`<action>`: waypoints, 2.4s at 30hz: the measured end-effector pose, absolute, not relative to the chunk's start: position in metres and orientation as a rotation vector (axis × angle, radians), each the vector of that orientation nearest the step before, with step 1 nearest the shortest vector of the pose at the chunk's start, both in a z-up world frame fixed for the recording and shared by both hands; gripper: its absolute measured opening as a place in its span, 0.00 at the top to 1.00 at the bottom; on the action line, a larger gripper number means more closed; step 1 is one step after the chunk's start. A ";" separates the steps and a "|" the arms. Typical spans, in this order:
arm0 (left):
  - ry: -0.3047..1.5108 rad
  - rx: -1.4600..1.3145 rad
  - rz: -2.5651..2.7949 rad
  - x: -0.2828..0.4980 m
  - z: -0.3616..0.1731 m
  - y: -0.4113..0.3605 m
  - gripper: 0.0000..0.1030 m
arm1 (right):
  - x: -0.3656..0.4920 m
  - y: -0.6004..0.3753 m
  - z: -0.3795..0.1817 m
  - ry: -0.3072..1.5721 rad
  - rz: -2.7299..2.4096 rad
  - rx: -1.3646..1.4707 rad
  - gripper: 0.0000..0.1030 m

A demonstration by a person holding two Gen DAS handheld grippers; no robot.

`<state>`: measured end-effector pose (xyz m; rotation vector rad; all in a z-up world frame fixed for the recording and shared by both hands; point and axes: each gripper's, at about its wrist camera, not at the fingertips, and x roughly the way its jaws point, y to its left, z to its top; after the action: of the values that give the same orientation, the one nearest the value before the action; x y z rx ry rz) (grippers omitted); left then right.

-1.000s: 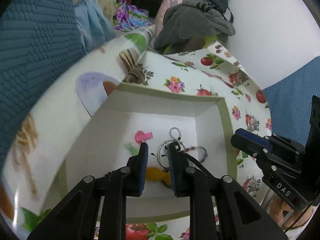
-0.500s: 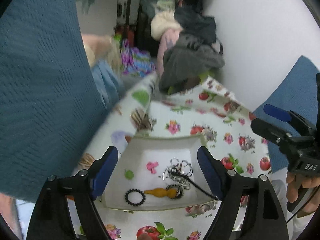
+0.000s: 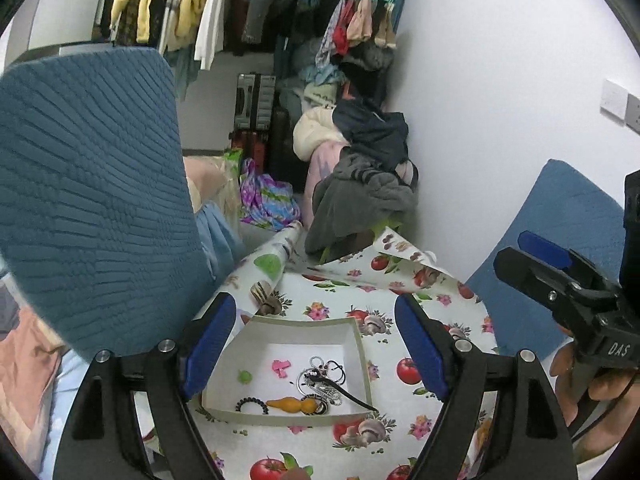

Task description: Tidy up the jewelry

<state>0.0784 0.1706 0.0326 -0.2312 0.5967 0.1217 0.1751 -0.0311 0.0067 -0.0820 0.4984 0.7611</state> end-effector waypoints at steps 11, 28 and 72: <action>0.583 -0.250 0.181 0.039 0.024 0.158 0.20 | 0.131 -0.049 -0.008 0.465 0.738 -0.072 0.00; 0.663 -0.237 0.187 0.039 -0.042 0.159 0.20 | 0.119 -0.064 -0.084 0.635 0.618 -0.033 0.00; 0.738 -0.215 0.161 0.045 -0.060 0.148 0.20 | 0.120 -0.080 -0.109 0.660 0.530 -0.034 0.00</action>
<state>0.0455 0.1483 -0.0604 -0.2150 0.7377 0.1608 0.1204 -0.0804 -0.1086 -0.0344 0.6595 0.5298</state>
